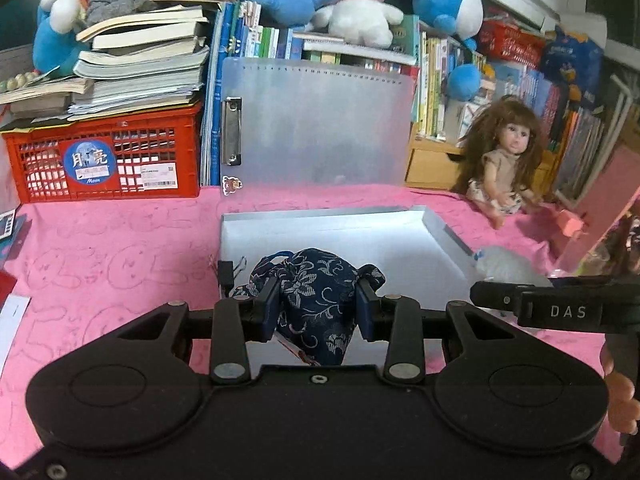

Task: Organize objects
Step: 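Carry the pouch into the box with the left tool while the right tool carries the ball in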

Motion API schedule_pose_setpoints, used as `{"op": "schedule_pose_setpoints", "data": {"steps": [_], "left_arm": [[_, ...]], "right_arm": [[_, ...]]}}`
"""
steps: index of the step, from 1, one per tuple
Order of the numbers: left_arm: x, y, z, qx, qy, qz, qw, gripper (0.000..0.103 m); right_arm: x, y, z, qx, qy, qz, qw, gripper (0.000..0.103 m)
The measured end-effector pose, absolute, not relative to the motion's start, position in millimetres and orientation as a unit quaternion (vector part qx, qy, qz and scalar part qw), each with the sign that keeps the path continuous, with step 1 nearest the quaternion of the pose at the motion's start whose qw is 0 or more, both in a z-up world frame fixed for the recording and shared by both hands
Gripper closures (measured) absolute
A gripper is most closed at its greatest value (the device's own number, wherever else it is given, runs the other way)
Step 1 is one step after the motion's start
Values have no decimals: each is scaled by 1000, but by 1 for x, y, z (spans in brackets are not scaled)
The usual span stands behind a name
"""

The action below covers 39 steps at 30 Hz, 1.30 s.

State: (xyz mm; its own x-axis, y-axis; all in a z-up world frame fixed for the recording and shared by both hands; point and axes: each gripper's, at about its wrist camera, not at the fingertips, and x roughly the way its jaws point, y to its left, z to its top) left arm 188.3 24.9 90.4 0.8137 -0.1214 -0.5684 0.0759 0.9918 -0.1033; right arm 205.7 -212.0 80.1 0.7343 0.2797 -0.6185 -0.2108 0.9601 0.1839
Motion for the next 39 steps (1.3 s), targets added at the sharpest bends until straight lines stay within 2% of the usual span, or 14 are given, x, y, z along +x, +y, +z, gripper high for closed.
{"op": "schedule_pose_setpoints", "data": {"steps": [13, 35, 39], "left_arm": [[241, 12, 45, -28, 339, -32, 940, 67], [253, 7, 16, 0, 354, -29, 935, 67], [252, 4, 15, 5, 355, -29, 935, 63]], "right_arm": [[257, -187, 49, 20, 363, 143, 921, 37], [273, -175, 24, -11, 386, 135, 913, 38], [272, -175, 23, -10, 384, 133, 914, 30]]}}
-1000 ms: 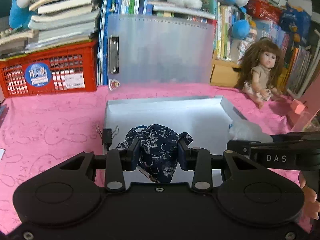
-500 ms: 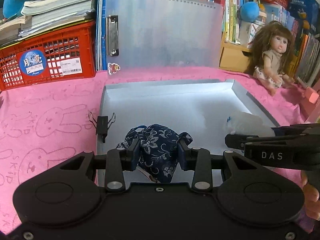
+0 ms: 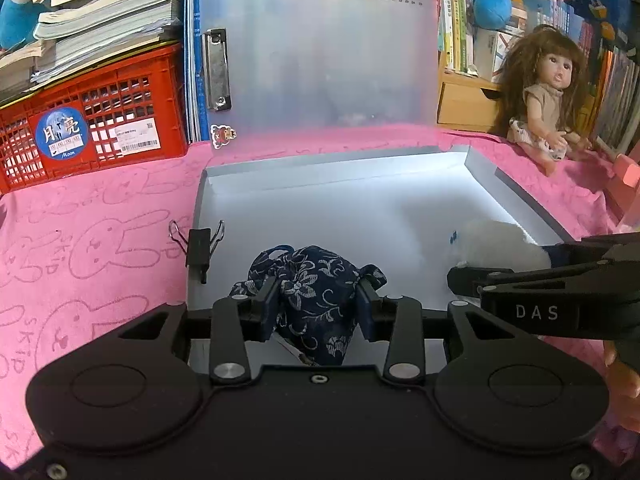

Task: Organize objects
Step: 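Carry the pouch into the box with the left tool while the right tool carries the ball in, then withdraw both tools from the box toward the remaining items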

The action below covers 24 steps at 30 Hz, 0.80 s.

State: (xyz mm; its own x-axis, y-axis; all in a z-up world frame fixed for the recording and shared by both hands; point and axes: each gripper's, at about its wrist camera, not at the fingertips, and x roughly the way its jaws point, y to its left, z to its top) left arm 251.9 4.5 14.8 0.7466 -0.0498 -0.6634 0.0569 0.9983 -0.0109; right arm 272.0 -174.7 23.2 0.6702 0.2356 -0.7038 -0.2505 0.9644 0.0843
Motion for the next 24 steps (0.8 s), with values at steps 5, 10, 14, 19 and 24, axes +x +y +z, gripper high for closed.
{"op": "schedule_pose_setpoints", "data": {"steps": [5, 10, 14, 19, 24], "left_arm": [[249, 6, 20, -2, 355, -32, 934, 56], [241, 10, 31, -10, 343, -37, 939, 44], [231, 10, 41, -4, 332, -41, 942, 38], [212, 11, 53, -3, 323, -48, 945, 34], [188, 14, 59, -2, 309, -58, 949, 32]], "right_arm": [[268, -177, 27, -3, 374, 137, 917, 21], [260, -178, 39, -11, 356, 139, 924, 19], [252, -182, 49, -12, 345, 140, 928, 18], [233, -185, 57, -17, 330, 145, 933, 16], [211, -188, 62, -23, 318, 152, 936, 16]]}}
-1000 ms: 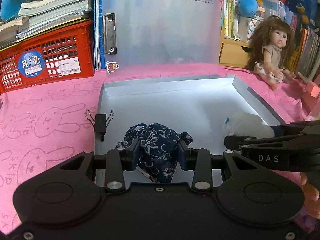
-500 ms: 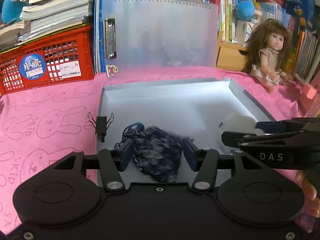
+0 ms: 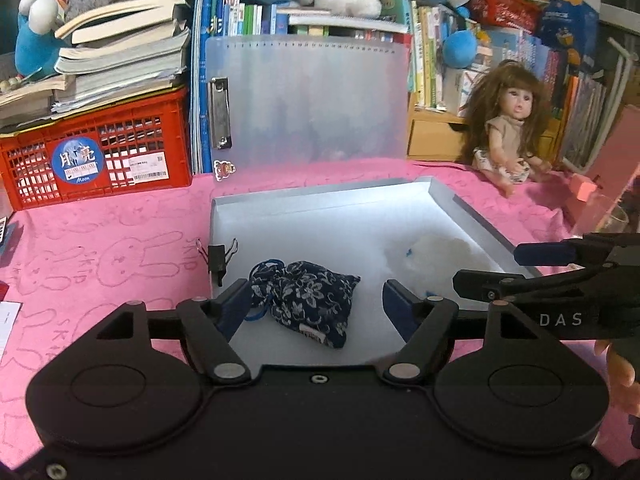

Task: Organize objects
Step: 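Withdraw both tools from the box toward the remaining items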

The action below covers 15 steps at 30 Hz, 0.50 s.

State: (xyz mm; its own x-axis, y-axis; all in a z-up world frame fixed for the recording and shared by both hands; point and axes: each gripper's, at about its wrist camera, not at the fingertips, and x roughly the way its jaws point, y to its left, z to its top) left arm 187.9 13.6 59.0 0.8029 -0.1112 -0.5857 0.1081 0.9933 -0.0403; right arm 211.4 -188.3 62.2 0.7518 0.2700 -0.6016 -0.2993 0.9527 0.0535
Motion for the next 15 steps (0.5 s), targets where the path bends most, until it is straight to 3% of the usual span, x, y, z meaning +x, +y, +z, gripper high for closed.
{"op": "schedule_pose_setpoints", "data": {"steps": [15], "left_arm": [[120, 38, 53, -5, 289, -53, 956, 31]], "right_arm": [[144, -187, 63, -50, 291, 180, 938, 15]]}}
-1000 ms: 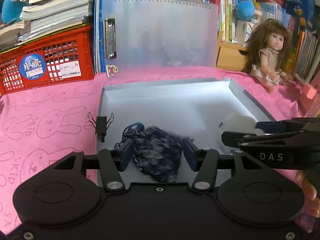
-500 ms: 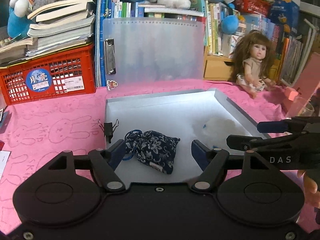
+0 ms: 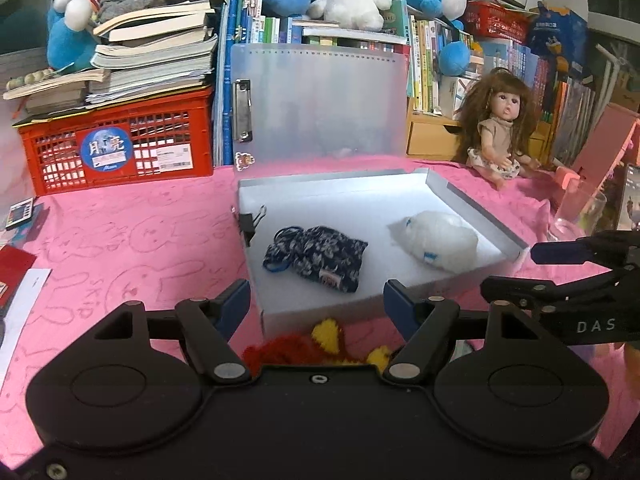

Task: Organize objects
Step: 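Withdraw both tools from the box toward the remaining items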

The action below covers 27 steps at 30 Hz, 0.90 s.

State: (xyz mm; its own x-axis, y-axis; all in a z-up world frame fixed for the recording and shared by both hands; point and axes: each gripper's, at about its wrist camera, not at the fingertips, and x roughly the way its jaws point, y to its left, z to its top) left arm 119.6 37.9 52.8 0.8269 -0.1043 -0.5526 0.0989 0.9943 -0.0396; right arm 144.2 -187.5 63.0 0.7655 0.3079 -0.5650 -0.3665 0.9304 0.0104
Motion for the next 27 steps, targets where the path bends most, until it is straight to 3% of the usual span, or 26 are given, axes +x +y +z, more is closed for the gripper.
{"op": "schedule_pose_setpoints", "data": {"steps": [27], "left_arm": [[77, 72, 14, -38, 294, -2, 955, 22]], "right_arm": [[93, -194, 27, -79, 299, 182, 933, 19]]}}
